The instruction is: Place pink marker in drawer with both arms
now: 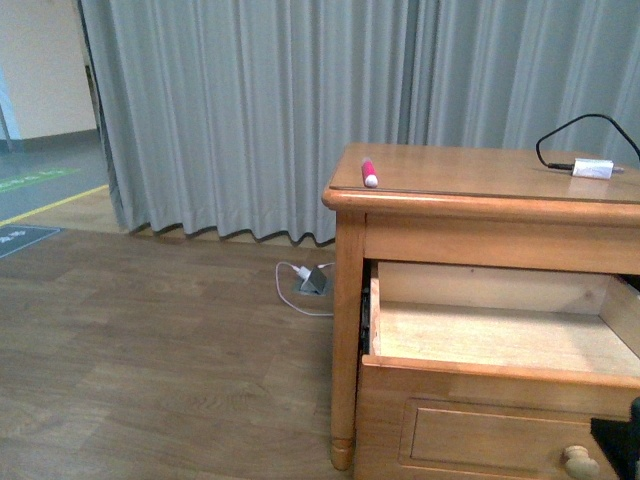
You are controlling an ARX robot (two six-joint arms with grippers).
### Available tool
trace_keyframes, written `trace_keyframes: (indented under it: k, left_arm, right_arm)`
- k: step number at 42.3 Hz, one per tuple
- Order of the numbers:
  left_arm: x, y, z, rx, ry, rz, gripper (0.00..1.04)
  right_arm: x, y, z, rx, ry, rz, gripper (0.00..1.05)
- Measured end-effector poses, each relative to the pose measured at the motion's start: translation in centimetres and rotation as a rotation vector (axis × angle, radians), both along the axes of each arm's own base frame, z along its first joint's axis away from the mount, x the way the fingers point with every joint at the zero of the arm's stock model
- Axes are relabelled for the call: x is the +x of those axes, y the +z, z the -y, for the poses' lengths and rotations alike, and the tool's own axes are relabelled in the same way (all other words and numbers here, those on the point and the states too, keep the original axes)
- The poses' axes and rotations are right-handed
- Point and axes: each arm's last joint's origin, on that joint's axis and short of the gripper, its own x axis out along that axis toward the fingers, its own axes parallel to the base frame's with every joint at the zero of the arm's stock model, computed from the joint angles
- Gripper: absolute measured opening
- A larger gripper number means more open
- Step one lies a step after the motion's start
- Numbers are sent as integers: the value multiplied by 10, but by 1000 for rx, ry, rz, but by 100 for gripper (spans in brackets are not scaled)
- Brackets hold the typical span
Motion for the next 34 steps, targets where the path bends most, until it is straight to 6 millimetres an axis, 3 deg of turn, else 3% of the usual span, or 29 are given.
trace_keyframes:
  k: [10, 19, 34]
  left_arm:
    - [0, 0, 0, 0, 0, 0, 99]
    - [0, 0, 0, 0, 0, 0, 99]
    - [0, -2, 0, -6, 53, -38, 99]
  right_arm:
    - [-34, 72, 13, 29, 38, 55, 96]
    - [-63, 123, 25, 16, 80, 84, 96]
    - [-74, 131, 27, 33, 132, 31, 96]
